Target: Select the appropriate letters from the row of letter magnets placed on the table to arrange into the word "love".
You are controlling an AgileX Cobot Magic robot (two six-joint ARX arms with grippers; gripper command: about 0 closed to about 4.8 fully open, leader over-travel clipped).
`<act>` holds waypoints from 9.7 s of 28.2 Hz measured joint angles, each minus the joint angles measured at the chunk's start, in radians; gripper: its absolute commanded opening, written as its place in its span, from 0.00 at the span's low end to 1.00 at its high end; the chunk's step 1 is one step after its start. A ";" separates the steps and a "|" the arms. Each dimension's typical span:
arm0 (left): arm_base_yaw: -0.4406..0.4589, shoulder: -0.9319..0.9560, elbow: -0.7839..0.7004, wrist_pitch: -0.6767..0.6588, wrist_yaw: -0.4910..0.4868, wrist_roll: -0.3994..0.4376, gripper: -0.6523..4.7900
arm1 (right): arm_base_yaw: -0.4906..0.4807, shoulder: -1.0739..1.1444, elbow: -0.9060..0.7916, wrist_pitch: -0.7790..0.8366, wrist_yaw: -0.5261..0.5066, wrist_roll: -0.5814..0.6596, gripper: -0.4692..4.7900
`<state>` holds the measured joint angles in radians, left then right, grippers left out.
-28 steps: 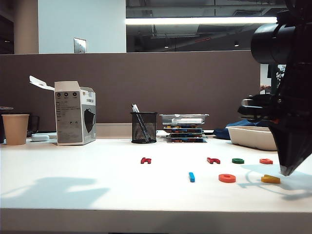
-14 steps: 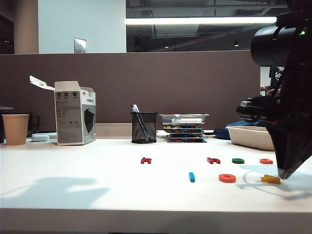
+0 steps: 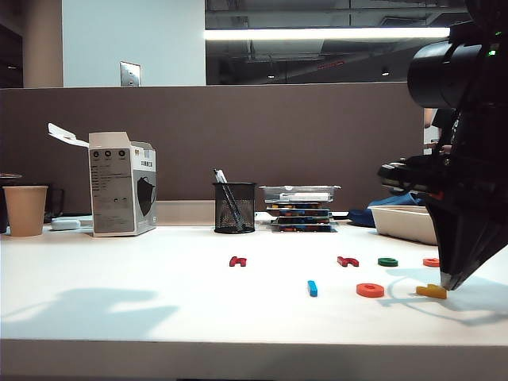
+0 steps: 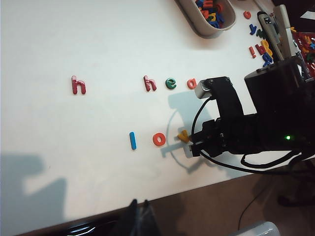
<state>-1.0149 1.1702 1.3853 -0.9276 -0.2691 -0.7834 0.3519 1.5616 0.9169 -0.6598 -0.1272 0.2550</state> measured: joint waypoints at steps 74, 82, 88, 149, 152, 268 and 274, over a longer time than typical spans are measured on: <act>0.000 0.000 0.000 0.000 0.000 0.000 0.11 | 0.003 0.426 0.546 -0.119 0.198 0.037 0.40; 0.000 0.000 0.000 0.000 0.000 0.000 0.11 | 0.003 0.439 0.550 -0.129 0.188 0.039 0.40; 0.000 0.000 0.000 0.000 0.000 0.000 0.11 | 0.003 0.441 0.555 -0.135 0.187 0.039 0.36; 0.000 0.000 0.000 0.000 0.000 0.000 0.11 | -0.076 -0.089 0.116 -0.133 0.176 0.017 0.27; 0.000 0.000 0.000 0.000 0.000 0.000 0.11 | -0.077 -0.087 0.040 -0.089 0.176 0.023 0.27; 0.951 -1.161 -0.968 0.538 0.356 0.788 0.11 | -0.195 -1.556 -0.868 0.444 0.128 -0.310 0.09; 0.951 -1.168 -1.159 0.777 0.344 0.737 0.11 | -0.196 -1.557 -0.911 0.481 0.129 -0.333 0.09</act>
<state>-0.0635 0.0017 0.2260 -0.1501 0.0753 -0.0463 0.1555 0.0048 0.0055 -0.1783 0.0021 -0.0776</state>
